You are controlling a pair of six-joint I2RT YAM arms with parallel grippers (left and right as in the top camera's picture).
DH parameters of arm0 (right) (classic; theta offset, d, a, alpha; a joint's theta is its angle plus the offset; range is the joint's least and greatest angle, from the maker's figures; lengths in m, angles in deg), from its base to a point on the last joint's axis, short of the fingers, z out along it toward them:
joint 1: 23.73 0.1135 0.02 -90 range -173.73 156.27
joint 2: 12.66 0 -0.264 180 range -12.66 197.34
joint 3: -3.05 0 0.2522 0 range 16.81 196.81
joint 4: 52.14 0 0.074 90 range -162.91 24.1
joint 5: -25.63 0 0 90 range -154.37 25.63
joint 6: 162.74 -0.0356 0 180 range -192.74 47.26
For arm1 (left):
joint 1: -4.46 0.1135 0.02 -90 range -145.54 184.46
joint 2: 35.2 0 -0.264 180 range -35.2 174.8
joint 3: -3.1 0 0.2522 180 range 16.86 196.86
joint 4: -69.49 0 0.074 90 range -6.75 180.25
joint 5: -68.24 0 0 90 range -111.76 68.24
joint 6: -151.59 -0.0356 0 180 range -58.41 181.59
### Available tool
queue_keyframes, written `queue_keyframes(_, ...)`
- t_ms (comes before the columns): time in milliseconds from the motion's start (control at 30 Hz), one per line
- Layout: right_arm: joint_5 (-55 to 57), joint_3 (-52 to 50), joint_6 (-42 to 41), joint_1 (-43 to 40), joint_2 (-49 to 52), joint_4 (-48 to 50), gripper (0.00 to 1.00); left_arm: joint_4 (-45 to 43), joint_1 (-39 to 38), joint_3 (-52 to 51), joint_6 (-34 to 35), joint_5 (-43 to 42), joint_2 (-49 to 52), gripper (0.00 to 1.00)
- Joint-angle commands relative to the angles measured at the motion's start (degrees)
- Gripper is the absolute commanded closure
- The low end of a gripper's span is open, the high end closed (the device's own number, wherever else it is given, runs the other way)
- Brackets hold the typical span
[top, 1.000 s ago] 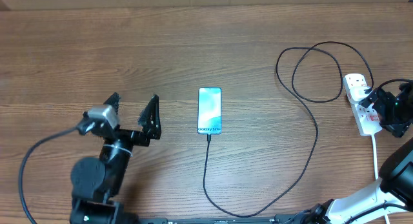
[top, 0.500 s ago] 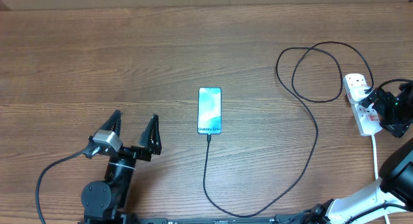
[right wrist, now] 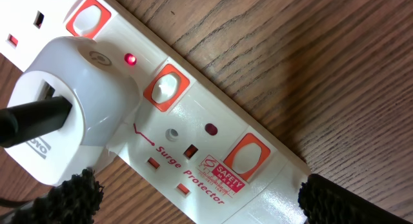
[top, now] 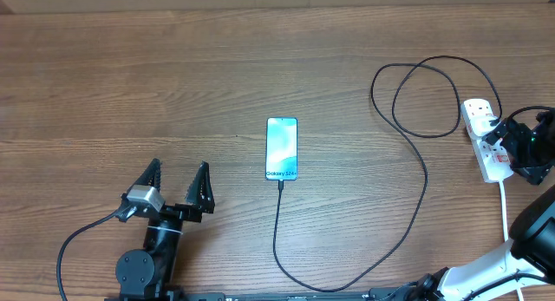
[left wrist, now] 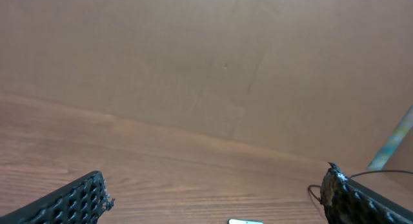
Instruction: Plug charger to phone and switch on socket
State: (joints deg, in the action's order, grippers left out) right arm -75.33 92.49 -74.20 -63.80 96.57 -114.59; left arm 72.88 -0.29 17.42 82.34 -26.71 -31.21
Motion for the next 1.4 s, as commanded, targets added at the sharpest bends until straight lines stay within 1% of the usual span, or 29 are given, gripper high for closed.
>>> queue_keyframes(0, -0.09, 0.79, 0.24, 0.31, -1.86, 0.42, 0.0, 2.16, 0.52, -0.28, -1.53, 0.07, -2.03, 0.0)
queue_keyframes(200, -0.07, 0.79, 0.24, 0.31, -1.86, 0.39, 0.0, 7.89, 1.97, -0.28, -1.53, 0.42, -3.82, 0.01)
queue_keyframes(433, -0.07, 0.79, 0.24, 0.31, -1.86, 0.39, 0.0, 14.91, 2.27, -0.28, -2.16, 4.37, -3.82, 0.01)
queue_keyframes(467, -0.07, 0.79, 0.24, 0.31, -1.86, 0.39, 0.0, 14.82, 2.27, -0.28, -4.02, 4.31, -3.82, 0.01)
queue_keyframes(600, -0.07, 0.79, 0.24, 0.31, -1.86, 0.39, 0.0, 14.84, 2.27, -0.28, -7.15, 4.31, -3.82, 0.0)
queue_keyframes(800, -0.07, 0.79, 0.24, 0.31, -1.86, 0.39, 0.0, 14.86, 2.27, -0.28, -14.19, 4.31, -3.82, 0.0)
queue_keyframes(1367, -0.07, 0.79, 0.24, 0.31, -1.86, 0.39, 0.0, 14.84, 2.27, -0.28, -14.36, 4.07, -3.78, 0.0)
